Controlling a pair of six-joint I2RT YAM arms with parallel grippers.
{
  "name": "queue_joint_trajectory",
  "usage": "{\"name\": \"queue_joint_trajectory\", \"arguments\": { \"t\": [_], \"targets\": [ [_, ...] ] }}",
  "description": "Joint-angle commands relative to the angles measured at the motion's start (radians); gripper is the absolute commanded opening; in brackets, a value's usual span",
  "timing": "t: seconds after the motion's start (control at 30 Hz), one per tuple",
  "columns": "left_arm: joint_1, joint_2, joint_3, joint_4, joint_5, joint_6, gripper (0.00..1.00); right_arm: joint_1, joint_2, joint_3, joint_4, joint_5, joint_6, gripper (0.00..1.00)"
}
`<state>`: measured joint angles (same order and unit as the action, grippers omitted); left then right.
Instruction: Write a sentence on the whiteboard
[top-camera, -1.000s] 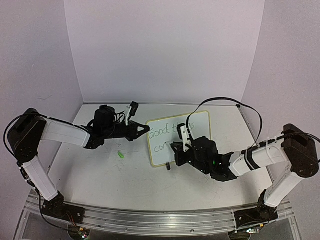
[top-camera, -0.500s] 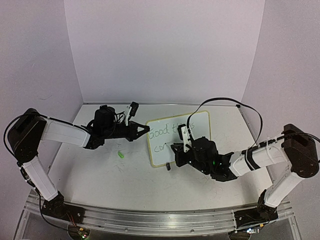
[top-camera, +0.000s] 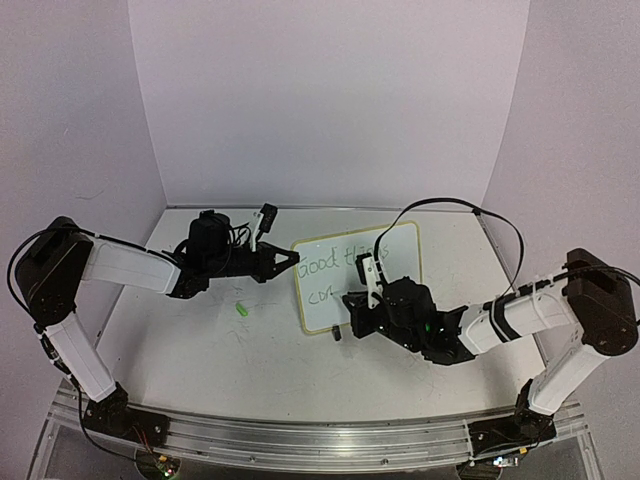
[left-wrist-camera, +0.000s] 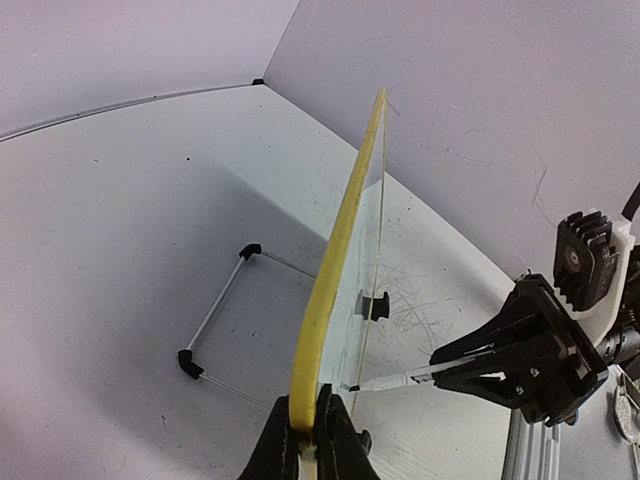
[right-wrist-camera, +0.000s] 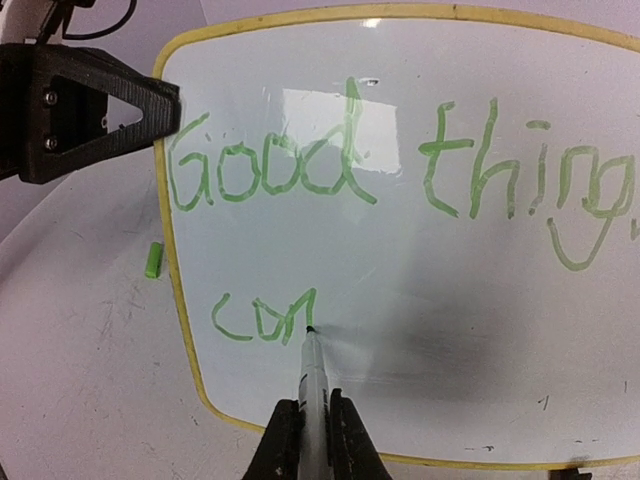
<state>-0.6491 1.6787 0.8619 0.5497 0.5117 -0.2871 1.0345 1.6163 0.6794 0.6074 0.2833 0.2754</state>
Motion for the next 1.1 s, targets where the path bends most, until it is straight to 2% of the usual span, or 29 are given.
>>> {"name": "queue_joint_trajectory", "arguments": {
  "t": [0.0, 0.43, 1.07],
  "targets": [
    [0.003, -0.017, 0.03, -0.02, -0.053, 0.071, 0.0, 0.001, 0.002, -0.012, -0.032, 0.019, 0.021, 0.0],
    [0.003, -0.019, 0.031, -0.022, -0.053, 0.068, 0.0, -0.001, 0.024, 0.0, -0.003, -0.004, 0.025, 0.0],
    [0.003, -0.023, 0.024, -0.022, -0.053, 0.066, 0.0, 0.001, -0.022, 0.021, 0.034, 0.076, -0.039, 0.0]
  ]
}}
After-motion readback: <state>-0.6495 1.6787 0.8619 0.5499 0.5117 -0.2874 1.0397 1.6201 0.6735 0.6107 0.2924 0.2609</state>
